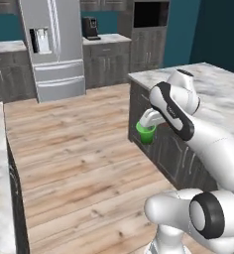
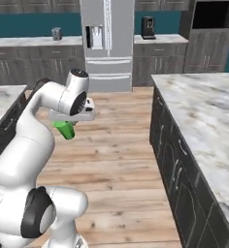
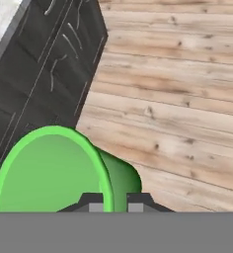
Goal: Pick the cup and bowl from the counter and place them on the counter next to the sink.
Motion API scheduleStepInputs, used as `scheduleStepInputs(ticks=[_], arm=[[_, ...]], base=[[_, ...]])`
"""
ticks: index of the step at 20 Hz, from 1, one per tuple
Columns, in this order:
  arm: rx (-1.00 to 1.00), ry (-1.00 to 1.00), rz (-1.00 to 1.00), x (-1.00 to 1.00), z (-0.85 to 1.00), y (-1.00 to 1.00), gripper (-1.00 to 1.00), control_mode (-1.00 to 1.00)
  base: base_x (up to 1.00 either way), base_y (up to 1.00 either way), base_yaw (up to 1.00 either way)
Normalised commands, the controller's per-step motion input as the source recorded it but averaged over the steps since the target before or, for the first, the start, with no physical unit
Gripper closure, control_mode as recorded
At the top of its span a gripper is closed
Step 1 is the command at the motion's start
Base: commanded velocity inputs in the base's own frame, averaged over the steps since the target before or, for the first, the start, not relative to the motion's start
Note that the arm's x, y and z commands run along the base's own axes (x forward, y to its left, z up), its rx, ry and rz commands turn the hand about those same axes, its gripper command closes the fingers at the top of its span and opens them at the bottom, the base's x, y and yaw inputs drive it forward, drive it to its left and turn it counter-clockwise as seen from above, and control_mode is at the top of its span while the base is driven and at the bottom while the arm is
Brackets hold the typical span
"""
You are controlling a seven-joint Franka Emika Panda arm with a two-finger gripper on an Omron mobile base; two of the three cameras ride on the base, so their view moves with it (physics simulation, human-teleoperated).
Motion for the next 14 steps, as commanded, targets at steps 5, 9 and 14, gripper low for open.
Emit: scheduleStepInputs(ticks=[5,9,14], arm=[[0.00,0.00,0.00,0.00,0.00,0.00,1.00,1.00],[0.00,0.00,0.00,0.00,0.00,0.00,1.00,1.00],[0.00,0.00,0.00,0.00,0.00,0.00,1.00,1.00]], base=[[0.39,0.42,-0.57],[0.50,0.24,-0.59],[0.54,0.42,-0.53]])
